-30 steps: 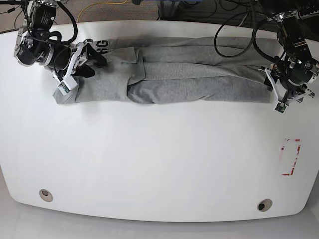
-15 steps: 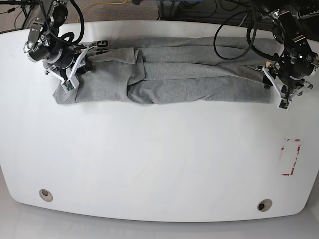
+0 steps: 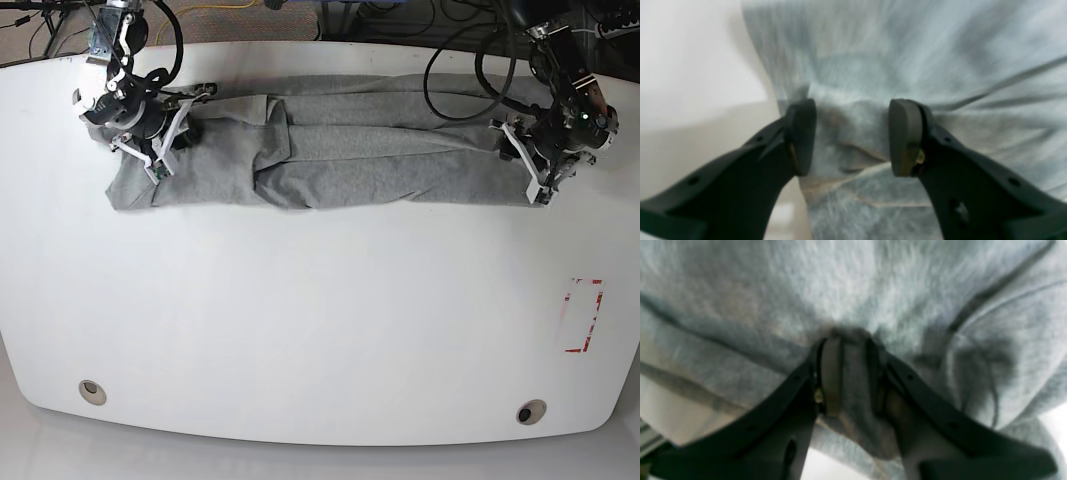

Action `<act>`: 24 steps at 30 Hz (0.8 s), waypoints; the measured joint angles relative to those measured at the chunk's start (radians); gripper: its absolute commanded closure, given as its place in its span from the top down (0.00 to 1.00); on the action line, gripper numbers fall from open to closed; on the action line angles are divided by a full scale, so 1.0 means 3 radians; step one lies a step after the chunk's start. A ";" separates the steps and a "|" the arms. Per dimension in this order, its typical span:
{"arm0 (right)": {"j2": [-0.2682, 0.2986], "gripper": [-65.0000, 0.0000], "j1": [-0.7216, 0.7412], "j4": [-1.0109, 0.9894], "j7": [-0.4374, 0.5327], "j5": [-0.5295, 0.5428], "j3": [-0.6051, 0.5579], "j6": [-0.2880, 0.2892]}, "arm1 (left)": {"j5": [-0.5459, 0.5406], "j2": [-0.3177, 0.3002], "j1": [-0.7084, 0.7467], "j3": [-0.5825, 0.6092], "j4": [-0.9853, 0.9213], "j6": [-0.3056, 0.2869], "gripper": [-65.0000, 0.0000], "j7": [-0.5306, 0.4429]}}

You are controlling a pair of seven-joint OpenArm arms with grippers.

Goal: Fold the T-shirt properly

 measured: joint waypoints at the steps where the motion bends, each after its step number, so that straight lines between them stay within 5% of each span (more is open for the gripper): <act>1: 0.0003 0.20 0.0015 -0.0027 0.0005 0.0018 0.0001 0.0000 | 0.0001 -0.0004 0.0001 -0.0004 -0.0036 0.0003 0.50 0.0000; 10: 0.0019 0.20 0.0046 -0.0121 0.0088 0.0041 0.0003 0.0001 | -0.0088 -0.0132 0.0070 -0.0013 -0.0216 -0.0001 0.51 -0.0290; 24: -0.0018 0.20 -0.0001 0.0432 -0.0139 -0.0111 -0.0006 -0.0008 | -0.0020 -0.0132 0.0058 -0.0011 0.0458 0.0001 0.50 -0.0083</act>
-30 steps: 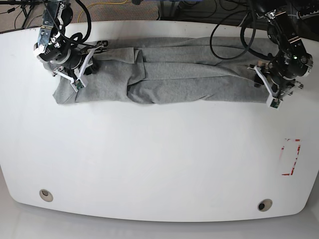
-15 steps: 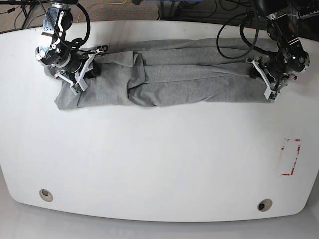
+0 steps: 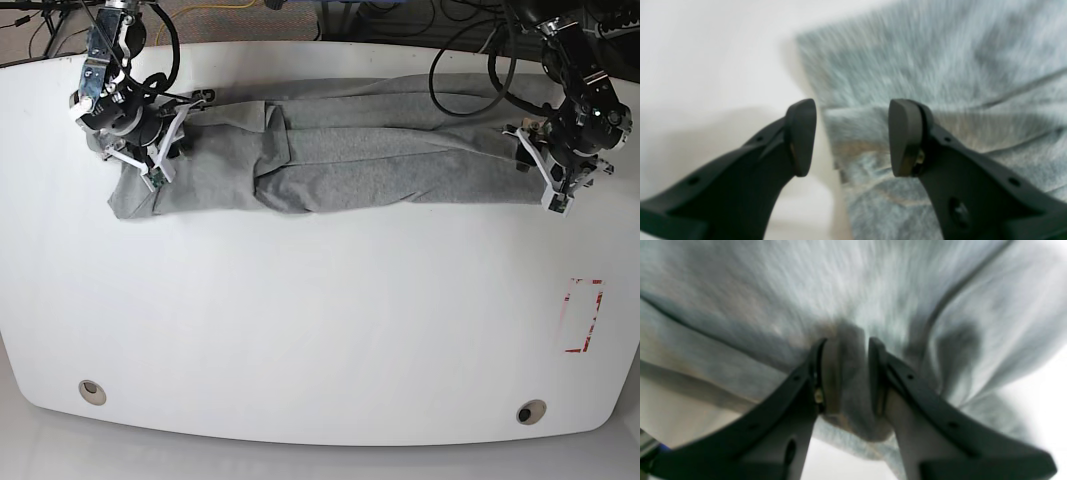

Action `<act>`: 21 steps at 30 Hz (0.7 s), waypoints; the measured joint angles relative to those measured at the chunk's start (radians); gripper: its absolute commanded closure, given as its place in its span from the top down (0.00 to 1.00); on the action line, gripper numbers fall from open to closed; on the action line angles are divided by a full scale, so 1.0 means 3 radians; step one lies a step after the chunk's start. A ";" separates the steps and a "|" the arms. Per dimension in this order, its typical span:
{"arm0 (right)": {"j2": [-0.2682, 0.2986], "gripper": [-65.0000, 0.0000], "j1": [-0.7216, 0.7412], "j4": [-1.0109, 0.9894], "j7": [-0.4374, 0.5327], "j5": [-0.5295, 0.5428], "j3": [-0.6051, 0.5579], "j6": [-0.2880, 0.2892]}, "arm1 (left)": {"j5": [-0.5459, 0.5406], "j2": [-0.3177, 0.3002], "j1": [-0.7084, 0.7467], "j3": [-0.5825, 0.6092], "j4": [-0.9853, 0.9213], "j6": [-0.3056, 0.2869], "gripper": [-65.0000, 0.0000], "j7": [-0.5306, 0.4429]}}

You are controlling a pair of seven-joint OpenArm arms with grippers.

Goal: Fold the T-shirt properly

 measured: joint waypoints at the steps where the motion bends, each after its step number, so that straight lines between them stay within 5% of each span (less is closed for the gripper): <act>1: -0.0003 0.20 0.0004 0.0048 0.0014 0.0004 0.0000 0.0003 | -0.0003 0.0001 0.0000 0.0000 0.0045 -0.0001 0.50 0.0011; 21: 0.0009 0.20 0.0010 0.0453 0.0029 -0.0001 0.0001 0.0004 | 0.0033 -0.0023 0.0005 -0.0399 0.0371 0.0000 0.50 0.0057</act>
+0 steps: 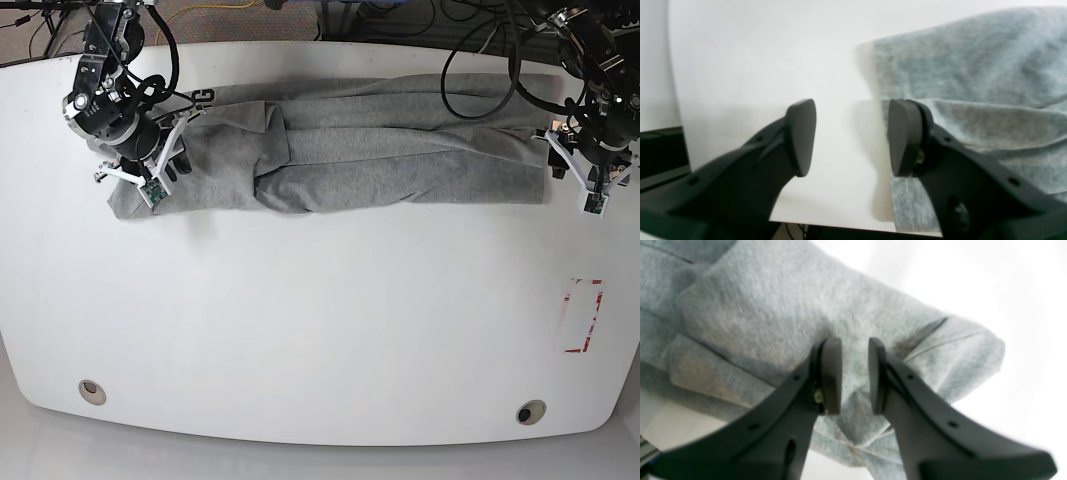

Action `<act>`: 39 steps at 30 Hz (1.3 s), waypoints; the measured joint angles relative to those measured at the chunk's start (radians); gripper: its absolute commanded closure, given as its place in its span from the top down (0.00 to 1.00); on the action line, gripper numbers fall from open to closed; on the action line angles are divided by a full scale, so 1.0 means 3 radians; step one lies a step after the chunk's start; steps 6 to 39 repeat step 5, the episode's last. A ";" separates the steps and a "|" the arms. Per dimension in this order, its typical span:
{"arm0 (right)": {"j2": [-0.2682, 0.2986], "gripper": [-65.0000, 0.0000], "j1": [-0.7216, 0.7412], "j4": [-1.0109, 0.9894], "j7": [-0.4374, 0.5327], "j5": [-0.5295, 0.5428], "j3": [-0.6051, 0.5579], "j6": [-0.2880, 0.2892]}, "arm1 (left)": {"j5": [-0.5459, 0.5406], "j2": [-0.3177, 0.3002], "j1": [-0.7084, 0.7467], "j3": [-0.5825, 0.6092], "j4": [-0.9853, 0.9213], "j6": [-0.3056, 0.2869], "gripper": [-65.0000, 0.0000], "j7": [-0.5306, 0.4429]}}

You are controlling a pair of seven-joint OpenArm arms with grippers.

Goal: Fold the T-shirt properly

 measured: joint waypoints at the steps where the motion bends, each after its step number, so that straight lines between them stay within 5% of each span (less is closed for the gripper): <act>1: -0.0001 0.20 0.0000 0.0000 -0.0003 -0.0001 0.0000 0.0001 | -0.0003 0.0000 -0.0006 0.0003 0.0000 -0.0001 0.50 0.0000; 39: -0.0009 0.20 0.0000 -0.0001 -0.0001 0.0000 -0.0001 0.0001 | -0.0064 -0.0025 -0.0023 0.0028 0.0000 -0.0010 0.50 -0.0011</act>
